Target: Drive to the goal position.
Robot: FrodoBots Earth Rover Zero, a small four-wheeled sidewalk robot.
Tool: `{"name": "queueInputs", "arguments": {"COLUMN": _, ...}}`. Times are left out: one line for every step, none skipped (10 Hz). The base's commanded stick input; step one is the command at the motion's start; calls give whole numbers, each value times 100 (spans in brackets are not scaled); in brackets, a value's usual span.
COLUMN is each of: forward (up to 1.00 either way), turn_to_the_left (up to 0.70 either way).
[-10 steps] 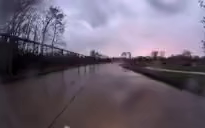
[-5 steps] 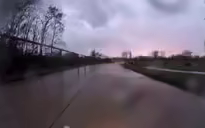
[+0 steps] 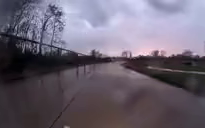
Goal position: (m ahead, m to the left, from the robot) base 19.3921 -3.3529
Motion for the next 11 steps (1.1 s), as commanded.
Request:
{"name": "queueInputs", "arguments": {"forward": 70, "turn_to_the_left": 0}}
{"name": "queueInputs", "arguments": {"forward": 70, "turn_to_the_left": 0}}
{"name": "queueInputs", "arguments": {"forward": 70, "turn_to_the_left": 0}}
{"name": "queueInputs", "arguments": {"forward": 70, "turn_to_the_left": 0}}
{"name": "queueInputs", "arguments": {"forward": 70, "turn_to_the_left": 0}}
{"name": "queueInputs", "arguments": {"forward": 70, "turn_to_the_left": 0}}
{"name": "queueInputs", "arguments": {"forward": 70, "turn_to_the_left": 0}}
{"name": "queueInputs", "arguments": {"forward": 70, "turn_to_the_left": 0}}
{"name": "queueInputs", "arguments": {"forward": 70, "turn_to_the_left": 0}}
{"name": "queueInputs", "arguments": {"forward": 70, "turn_to_the_left": 0}}
{"name": "queueInputs", "arguments": {"forward": 70, "turn_to_the_left": -4}}
